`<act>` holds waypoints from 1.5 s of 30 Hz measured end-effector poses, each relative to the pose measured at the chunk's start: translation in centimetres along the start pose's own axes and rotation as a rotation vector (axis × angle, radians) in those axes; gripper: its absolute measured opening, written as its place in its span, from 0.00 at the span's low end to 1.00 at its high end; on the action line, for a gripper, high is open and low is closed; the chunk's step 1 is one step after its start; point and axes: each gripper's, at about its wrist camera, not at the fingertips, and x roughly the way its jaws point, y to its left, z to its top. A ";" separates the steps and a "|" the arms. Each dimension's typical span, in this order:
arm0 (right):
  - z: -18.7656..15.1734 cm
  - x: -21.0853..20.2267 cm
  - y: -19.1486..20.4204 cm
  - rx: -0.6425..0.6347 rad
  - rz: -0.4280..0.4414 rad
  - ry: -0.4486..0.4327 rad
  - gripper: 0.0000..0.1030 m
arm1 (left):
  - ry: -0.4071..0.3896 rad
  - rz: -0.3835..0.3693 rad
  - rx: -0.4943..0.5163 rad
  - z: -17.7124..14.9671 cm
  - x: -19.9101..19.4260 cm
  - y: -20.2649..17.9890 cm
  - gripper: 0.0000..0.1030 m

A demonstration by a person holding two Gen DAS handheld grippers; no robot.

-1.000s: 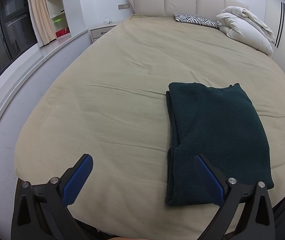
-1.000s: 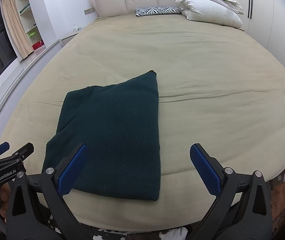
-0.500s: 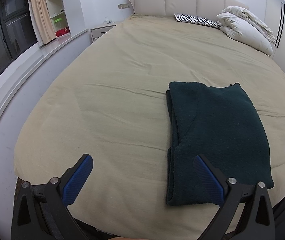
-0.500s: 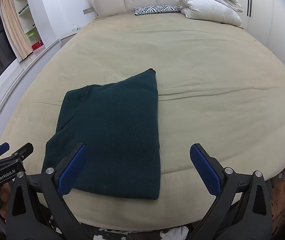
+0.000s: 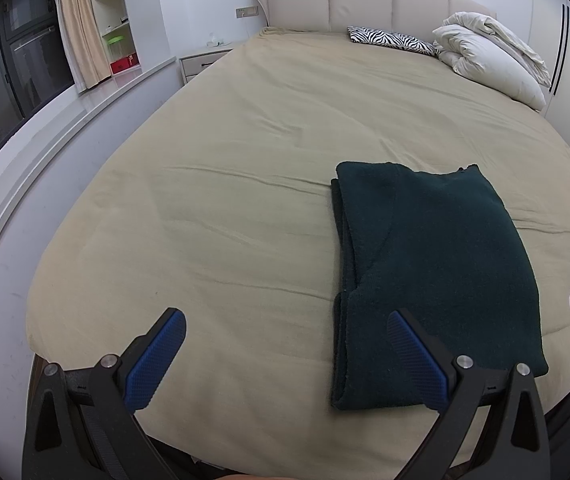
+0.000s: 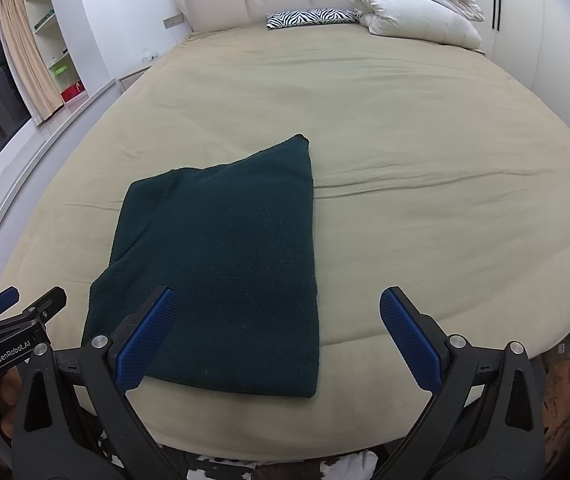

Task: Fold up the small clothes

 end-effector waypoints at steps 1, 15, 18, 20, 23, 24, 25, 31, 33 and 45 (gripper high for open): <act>0.0 0.0 0.0 0.000 0.000 0.001 1.00 | 0.000 0.000 0.000 0.0 0.0 0.0 1.00; -0.1 0.3 -0.1 0.004 0.000 0.010 1.00 | -0.004 -0.003 -0.004 -0.1 0.0 0.2 1.00; -0.1 0.3 0.0 0.004 -0.001 0.009 1.00 | -0.004 -0.001 -0.005 -0.1 0.0 0.3 1.00; -0.1 0.4 0.0 0.002 0.000 0.009 1.00 | -0.004 -0.001 -0.004 -0.1 0.0 0.3 1.00; -0.2 0.5 0.0 0.004 -0.001 0.012 1.00 | -0.004 0.000 -0.002 -0.1 0.0 0.3 1.00; -0.2 0.5 0.0 0.005 0.000 0.012 1.00 | -0.003 0.000 -0.002 -0.1 0.0 0.3 1.00; -0.2 0.6 0.0 0.005 0.000 0.012 1.00 | -0.004 -0.001 -0.003 -0.1 0.0 0.3 1.00; -0.2 0.6 -0.1 0.004 -0.001 0.013 1.00 | -0.004 0.000 -0.002 -0.1 0.0 0.2 1.00; -0.2 0.6 -0.1 0.005 -0.001 0.013 1.00 | -0.004 0.000 -0.003 -0.1 0.0 0.2 1.00; -0.3 0.7 -0.1 0.006 0.000 0.015 1.00 | -0.006 -0.001 -0.001 -0.2 0.0 0.2 1.00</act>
